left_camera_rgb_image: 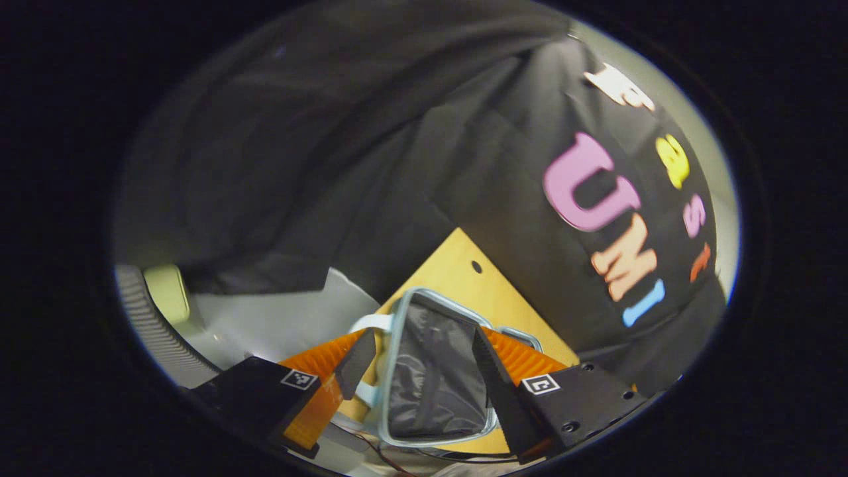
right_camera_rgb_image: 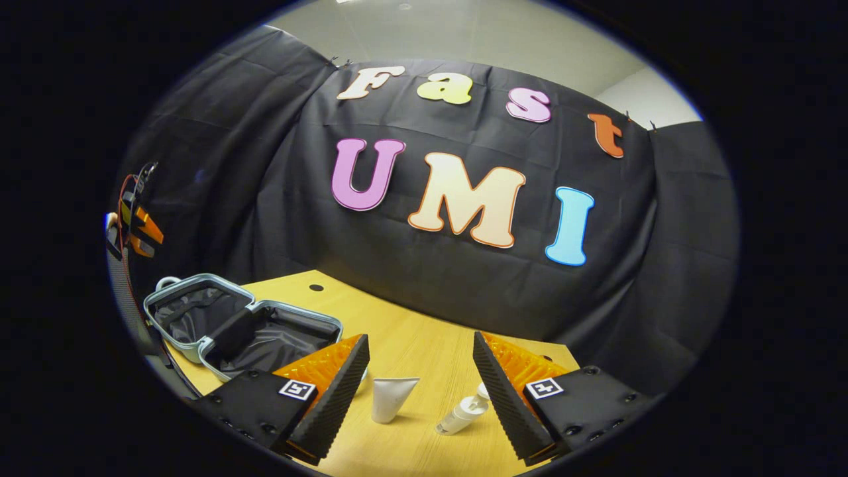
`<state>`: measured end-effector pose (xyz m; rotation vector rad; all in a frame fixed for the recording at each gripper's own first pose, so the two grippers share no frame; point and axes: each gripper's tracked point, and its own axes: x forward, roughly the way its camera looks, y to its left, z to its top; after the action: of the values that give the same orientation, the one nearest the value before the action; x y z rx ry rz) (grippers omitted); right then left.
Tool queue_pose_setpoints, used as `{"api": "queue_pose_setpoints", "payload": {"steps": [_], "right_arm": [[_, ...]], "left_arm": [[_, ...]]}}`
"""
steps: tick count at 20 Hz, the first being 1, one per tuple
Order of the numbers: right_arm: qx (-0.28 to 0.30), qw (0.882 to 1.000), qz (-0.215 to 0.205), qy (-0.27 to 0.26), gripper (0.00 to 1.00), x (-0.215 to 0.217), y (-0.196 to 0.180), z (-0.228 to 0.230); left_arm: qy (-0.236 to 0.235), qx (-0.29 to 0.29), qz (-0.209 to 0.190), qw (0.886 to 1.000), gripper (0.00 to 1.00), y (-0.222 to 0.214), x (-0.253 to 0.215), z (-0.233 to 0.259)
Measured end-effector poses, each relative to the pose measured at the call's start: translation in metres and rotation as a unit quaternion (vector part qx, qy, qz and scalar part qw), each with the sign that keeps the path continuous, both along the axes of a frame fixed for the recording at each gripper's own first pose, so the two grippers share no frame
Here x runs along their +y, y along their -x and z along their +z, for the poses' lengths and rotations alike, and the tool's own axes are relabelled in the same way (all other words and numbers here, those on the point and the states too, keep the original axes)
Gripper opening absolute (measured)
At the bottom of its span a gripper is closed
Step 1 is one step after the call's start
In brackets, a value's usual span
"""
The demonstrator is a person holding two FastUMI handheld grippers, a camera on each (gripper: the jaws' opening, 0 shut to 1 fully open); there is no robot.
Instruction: First open the suitcase, pack the skin care products into it, and then close the suitcase.
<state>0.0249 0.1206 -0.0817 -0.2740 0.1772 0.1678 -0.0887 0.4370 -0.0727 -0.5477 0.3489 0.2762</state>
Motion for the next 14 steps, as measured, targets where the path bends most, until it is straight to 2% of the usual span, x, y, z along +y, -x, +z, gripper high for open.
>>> {"api": "queue_pose_setpoints", "payload": {"steps": [1,2,3,5,9,11,14], "right_arm": [[-0.001,1.0,-0.007,-0.005,0.99,-0.007,-0.001,-0.001],[-0.002,1.0,-0.015,-0.006,0.99,-0.016,-0.003,-0.002],[-0.003,1.0,-0.024,-0.006,0.99,-0.027,-0.005,-0.005],[0.0,0.999,-0.036,-0.003,0.99,-0.046,-0.007,-0.012],[0.017,0.999,-0.05,-0.005,0.99,-0.073,-0.011,-0.035],[0.028,0.998,-0.051,-0.011,0.99,-0.079,-0.015,-0.049],[0.051,0.997,-0.054,-0.023,0.99,-0.086,-0.021,-0.076]], "left_arm": [[-0.04,-0.008,-0.026,0.999,0.96,-0.003,-0.027,0.015],[-0.075,-0.012,-0.058,0.995,0.92,-0.006,-0.06,0.031],[-0.102,-0.014,-0.096,0.99,0.95,-0.018,-0.096,0.041],[-0.132,-0.031,-0.172,0.976,0.95,-0.046,-0.172,0.052],[-0.148,-0.065,-0.303,0.939,0.95,-0.087,-0.318,0.043],[-0.141,-0.073,-0.349,0.923,0.95,-0.099,-0.377,0.026],[-0.127,-0.057,-0.398,0.907,0.95,-0.113,-0.445,-0.009]]}}
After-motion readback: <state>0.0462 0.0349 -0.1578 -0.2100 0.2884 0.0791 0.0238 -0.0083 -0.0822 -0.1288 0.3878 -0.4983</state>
